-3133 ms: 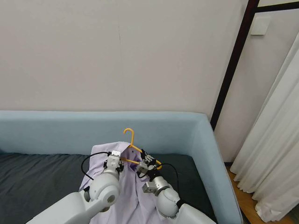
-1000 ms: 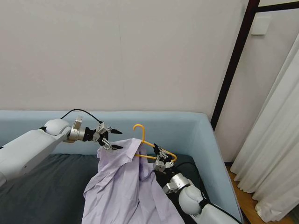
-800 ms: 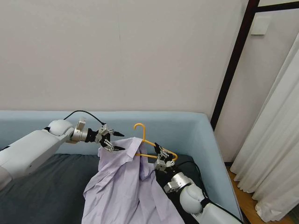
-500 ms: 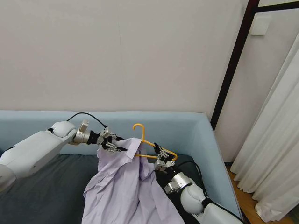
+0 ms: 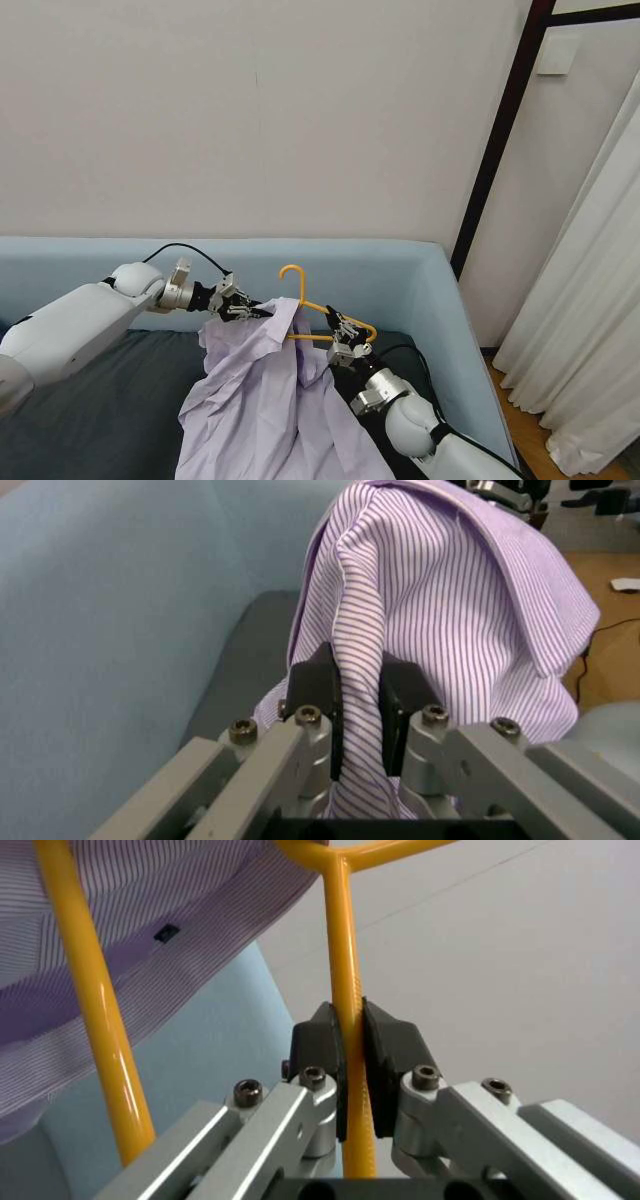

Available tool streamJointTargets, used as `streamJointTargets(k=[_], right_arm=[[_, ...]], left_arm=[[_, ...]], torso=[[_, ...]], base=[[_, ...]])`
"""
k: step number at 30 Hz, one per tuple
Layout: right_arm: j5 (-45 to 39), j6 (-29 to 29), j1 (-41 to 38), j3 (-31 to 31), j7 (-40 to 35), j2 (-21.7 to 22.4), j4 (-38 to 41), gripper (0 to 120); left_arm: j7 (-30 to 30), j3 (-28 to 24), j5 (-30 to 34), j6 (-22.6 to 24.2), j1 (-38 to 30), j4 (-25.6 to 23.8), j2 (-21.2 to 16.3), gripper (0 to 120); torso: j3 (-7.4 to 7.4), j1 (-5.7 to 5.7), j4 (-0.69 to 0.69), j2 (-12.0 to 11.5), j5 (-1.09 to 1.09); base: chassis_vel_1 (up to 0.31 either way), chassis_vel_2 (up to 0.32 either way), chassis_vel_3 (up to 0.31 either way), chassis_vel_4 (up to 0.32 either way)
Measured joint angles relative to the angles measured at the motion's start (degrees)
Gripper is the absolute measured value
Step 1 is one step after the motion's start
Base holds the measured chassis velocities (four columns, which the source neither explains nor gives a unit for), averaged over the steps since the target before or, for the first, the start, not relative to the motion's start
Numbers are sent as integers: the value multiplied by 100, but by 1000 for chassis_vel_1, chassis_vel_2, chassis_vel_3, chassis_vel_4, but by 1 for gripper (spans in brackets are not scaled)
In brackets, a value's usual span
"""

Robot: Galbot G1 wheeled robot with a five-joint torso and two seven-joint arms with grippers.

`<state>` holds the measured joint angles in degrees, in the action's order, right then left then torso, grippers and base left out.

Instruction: Pick up the clothes from the sofa and hang them on the clothes hanger.

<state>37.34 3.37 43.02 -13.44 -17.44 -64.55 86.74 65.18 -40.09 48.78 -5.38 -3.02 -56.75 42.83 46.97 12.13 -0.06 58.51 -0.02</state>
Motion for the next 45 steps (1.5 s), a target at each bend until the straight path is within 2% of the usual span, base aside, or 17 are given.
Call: streamJointTargets(k=[2,6,9,12,13,15,18,19,21,22,23,26,27,30,37,41,45], right_arm=[[-69,-2,1,-21,34,6,36,5],[-355,-35,3,-93,58,57,177,15],[-748,48,77,-122,161,170,515,30],[-1007,81,197,-124,213,261,760,37],[-1275,147,382,-89,282,359,1024,43],[-1373,163,455,-68,300,392,1108,46],[-2146,154,1013,76,353,581,1440,63],[-2146,154,1013,76,353,581,1440,63],[-2613,143,1278,163,366,568,1189,72],[-2711,191,1311,179,399,429,796,76],[-2711,191,1311,179,399,429,796,76],[-3044,212,1156,21,505,49,118,91],[-3044,212,1156,21,505,49,118,91],[-3932,0,881,-194,505,-324,-335,100],[-4679,-156,670,-309,498,-626,-706,100],[-4343,-31,592,-292,519,-849,-1103,100],[-3797,135,423,-185,533,-1270,-1653,100]], left_arm=[[-37,22,-1,-77,24,-1,-27,7],[-211,43,22,-131,45,-16,-117,7],[-277,112,20,-222,74,-11,-155,7],[-323,194,15,-279,112,-1,-174,7],[-359,270,2,-341,151,0,-193,7],[-376,291,-3,-368,164,-1,-201,7],[-483,436,-10,-487,254,-57,-282,7],[-483,436,-10,-487,254,-57,-282,7],[-563,516,11,-513,316,-181,-354,7],[-602,521,20,-526,346,-281,-406,7],[-602,521,20,-526,346,-281,-406,7],[-648,479,35,-531,350,-415,-475,7],[-648,479,35,-531,350,-415,-475,7],[-677,448,133,-520,305,-554,-592,7],[-723,450,265,-477,296,-699,-719,7],[-770,457,406,-414,309,-794,-760,7],[-774,433,468,-387,261,-865,-812,7]], torso=[[0,0,0,0,0],[0,0,0,0,0],[0,0,1,0,0],[0,0,0,0,0],[0,0,-1,0,1],[0,0,0,0,1],[0,-1,-2,0,0],[0,-1,-2,0,0],[-1,-1,-2,1,0],[-1,-1,-2,0,0],[-1,-1,-2,0,0],[0,0,0,0,1],[0,0,0,0,1],[0,0,2,0,1],[0,0,0,0,-1],[0,0,-1,0,-1],[0,1,0,0,0]], base=[[0,0,0,0],[0,0,0,0],[0,0,0,0],[0,0,0,0],[0,0,0,0],[0,0,0,0],[0,0,0,0],[0,0,0,0],[0,0,0,0],[0,0,0,0],[0,0,0,0],[0,0,0,0],[0,0,0,0],[0,0,0,0],[0,0,0,0],[0,0,0,0],[0,0,0,0]])
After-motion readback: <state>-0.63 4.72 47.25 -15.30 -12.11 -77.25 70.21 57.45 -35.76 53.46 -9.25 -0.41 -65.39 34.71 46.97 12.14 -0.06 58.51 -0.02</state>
